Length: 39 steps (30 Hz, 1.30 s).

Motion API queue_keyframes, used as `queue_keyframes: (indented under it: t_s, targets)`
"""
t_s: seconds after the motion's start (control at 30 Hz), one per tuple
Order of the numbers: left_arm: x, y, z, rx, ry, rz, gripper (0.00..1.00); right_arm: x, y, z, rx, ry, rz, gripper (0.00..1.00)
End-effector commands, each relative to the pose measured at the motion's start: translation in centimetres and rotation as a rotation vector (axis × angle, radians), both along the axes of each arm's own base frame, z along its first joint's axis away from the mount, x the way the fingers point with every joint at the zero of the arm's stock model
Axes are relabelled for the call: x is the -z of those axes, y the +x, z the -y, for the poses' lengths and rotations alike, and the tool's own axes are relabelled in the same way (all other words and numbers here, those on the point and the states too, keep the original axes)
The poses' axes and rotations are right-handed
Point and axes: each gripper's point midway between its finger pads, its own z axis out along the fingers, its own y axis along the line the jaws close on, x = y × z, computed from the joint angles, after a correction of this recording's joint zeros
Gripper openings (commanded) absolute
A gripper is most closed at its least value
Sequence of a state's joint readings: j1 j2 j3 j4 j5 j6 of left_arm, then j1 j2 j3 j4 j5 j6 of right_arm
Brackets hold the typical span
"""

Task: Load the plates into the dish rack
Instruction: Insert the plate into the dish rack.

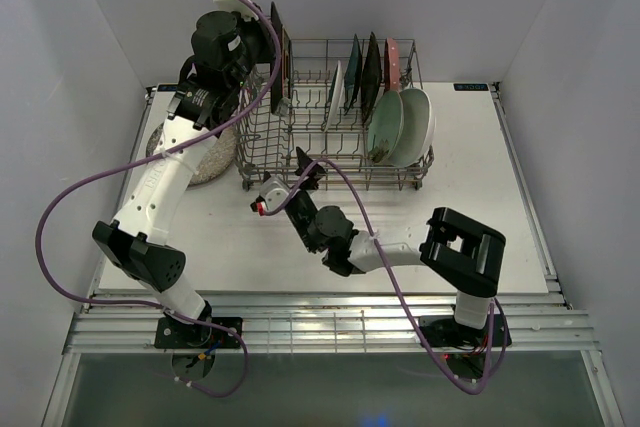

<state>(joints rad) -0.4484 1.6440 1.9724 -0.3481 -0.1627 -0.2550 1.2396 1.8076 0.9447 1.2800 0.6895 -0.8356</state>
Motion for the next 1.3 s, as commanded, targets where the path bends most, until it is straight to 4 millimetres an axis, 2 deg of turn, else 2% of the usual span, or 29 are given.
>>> queue_keyframes:
  t_s: [0.0, 0.1, 0.13, 0.17, 0.27, 0.4, 0.57, 0.73, 1.0, 1.17, 1.27]
  targets:
    - [-12.6, -5.5, -2.5, -0.005, -0.211, 0.288, 0.00, -13.5, -1.7, 6.3, 0.057, 0.655, 0.218, 1.00]
    - [-12.5, -5.4, -2.8, -0.020, -0.230, 0.276, 0.00, -14.7, -1.1, 6.1, 0.104, 0.686, 0.226, 1.00]
    - [-12.2, -5.3, -2.9, -0.029, -0.227, 0.264, 0.00, -14.5, -0.6, 6.1, 0.132, 0.692, 0.215, 1.00]
    - [-12.5, -5.3, -3.3, -0.050, -0.232, 0.268, 0.00, -15.7, -0.3, 6.3, 0.155, 0.727, 0.220, 1.00]
    - [-12.3, -5.0, -3.6, -0.074, -0.222, 0.256, 0.00, -16.8, 0.0, 6.5, 0.190, 0.743, 0.237, 1.00]
    - [-12.2, -5.1, -4.1, -0.096, -0.218, 0.254, 0.00, -17.6, 0.6, 6.6, 0.242, 0.739, 0.258, 1.00]
    - [-11.9, -4.8, -4.7, -0.134, -0.216, 0.247, 0.00, -18.0, 1.2, 7.2, 0.267, 0.732, 0.261, 0.84]
    - [-11.0, -4.7, -4.3, -0.122, -0.234, 0.219, 0.00, -18.2, 2.6, 7.5, 0.287, 0.734, 0.253, 0.76]
    - [-9.6, -4.3, -3.3, -0.085, -0.260, 0.164, 0.00, -17.8, 4.8, 6.9, 0.304, 0.755, 0.248, 0.64]
    - [-9.1, -4.4, -3.1, -0.075, -0.265, 0.147, 0.00, -18.1, 5.4, 6.8, 0.323, 0.766, 0.258, 0.40]
    - [-9.0, -4.4, -3.0, -0.068, -0.262, 0.141, 0.00, -17.9, 5.6, 6.9, 0.326, 0.766, 0.256, 0.30]
